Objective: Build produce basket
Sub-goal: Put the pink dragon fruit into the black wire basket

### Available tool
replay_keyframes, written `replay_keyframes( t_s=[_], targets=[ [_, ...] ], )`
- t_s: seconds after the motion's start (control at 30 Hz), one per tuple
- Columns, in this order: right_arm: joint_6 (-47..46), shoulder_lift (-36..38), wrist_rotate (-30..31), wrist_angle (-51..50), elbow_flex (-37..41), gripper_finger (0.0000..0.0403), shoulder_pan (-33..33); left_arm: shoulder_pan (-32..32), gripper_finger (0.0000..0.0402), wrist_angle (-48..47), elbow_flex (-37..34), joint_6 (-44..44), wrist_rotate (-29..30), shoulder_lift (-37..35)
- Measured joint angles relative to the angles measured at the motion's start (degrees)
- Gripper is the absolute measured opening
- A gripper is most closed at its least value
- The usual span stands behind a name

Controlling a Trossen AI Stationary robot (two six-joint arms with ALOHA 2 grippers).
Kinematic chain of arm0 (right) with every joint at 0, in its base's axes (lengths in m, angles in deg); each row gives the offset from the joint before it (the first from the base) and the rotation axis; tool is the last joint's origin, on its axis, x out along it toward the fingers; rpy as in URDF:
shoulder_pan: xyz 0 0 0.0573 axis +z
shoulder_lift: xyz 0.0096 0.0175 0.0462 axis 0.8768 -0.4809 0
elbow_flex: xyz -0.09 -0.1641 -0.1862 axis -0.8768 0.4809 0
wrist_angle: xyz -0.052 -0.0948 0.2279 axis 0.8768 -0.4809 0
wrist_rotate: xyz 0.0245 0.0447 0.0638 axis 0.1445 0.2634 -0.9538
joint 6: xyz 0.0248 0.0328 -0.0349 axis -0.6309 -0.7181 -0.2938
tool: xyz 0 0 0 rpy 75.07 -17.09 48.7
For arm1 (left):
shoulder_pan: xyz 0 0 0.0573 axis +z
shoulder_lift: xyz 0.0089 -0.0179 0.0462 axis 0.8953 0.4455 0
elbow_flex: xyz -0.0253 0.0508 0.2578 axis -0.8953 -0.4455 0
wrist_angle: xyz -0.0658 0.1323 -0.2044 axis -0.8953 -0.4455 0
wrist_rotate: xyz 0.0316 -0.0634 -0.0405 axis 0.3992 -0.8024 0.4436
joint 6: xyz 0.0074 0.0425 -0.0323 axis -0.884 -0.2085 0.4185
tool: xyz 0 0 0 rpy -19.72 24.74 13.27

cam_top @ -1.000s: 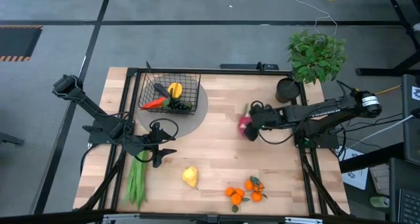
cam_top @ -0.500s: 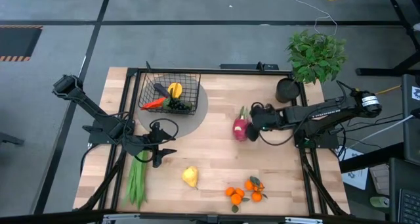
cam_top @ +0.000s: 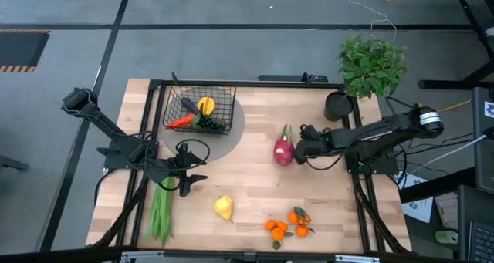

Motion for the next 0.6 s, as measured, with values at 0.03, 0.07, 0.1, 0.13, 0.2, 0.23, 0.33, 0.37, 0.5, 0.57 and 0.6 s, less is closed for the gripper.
replay_keyframes(
  t_s=[0.03,0.07,0.1,0.13,0.2,0.23,0.33,0.37,0.5,0.57,0.6],
  targets=[
    [0.91,-0.79,-1.67,3.35,0.93,0.0244,0.09,0.0,0.0243,0.0,0.0,0.0,0.0,0.0],
    [2.24,-1.53,-3.8,6.76,1.65,0.0244,0.29,0.0,0.0243,0.0,0.0,0.0,0.0,0.0],
    [3.69,-2.2,-6.21,10.83,2.25,0.0244,0.51,0.0,0.0243,-0.02,0.0,-0.02,0.0,0.0],
    [5.49,-2.85,-8.78,14.9,2.6,0.0244,0.8,0.0,0.0243,-0.01,0.0,-0.02,0.0,0.0],
    [9.63,-3.81,-13.58,22.68,3.04,0.0244,1.44,0.0,0.0243,-0.02,0.0,-0.02,0.0,0.0],
    [11.78,-4.18,-15.84,26.18,3.14,0.0244,1.77,0.0,0.0243,0.0,0.0,-0.02,0.0,0.0],
    [16.0,-4.49,-20.24,33.52,3.1,0.0244,2.59,0.01,0.0243,0.0,0.0,0.0,0.0,0.0],
    [16.82,-4.49,-21.11,34.53,3.07,0.0244,2.75,0.0,0.0243,-0.02,0.0,0.0,0.0,0.0],
    [16.93,-4.27,-23.74,34.7,3.07,0.0244,3.64,0.0,0.0243,-0.02,0.0,-0.02,-0.02,0.0],
    [17.24,-4.2,-27.6,35.16,3.09,0.0244,4.31,0.0,0.0243,-0.02,0.0,-0.02,0.0,0.0],
    [17.91,-4.14,-29.6,35.9,3.09,0.0244,4.62,0.0,0.0243,-0.02,0.0,-0.02,-0.02,0.0]
  ],
)
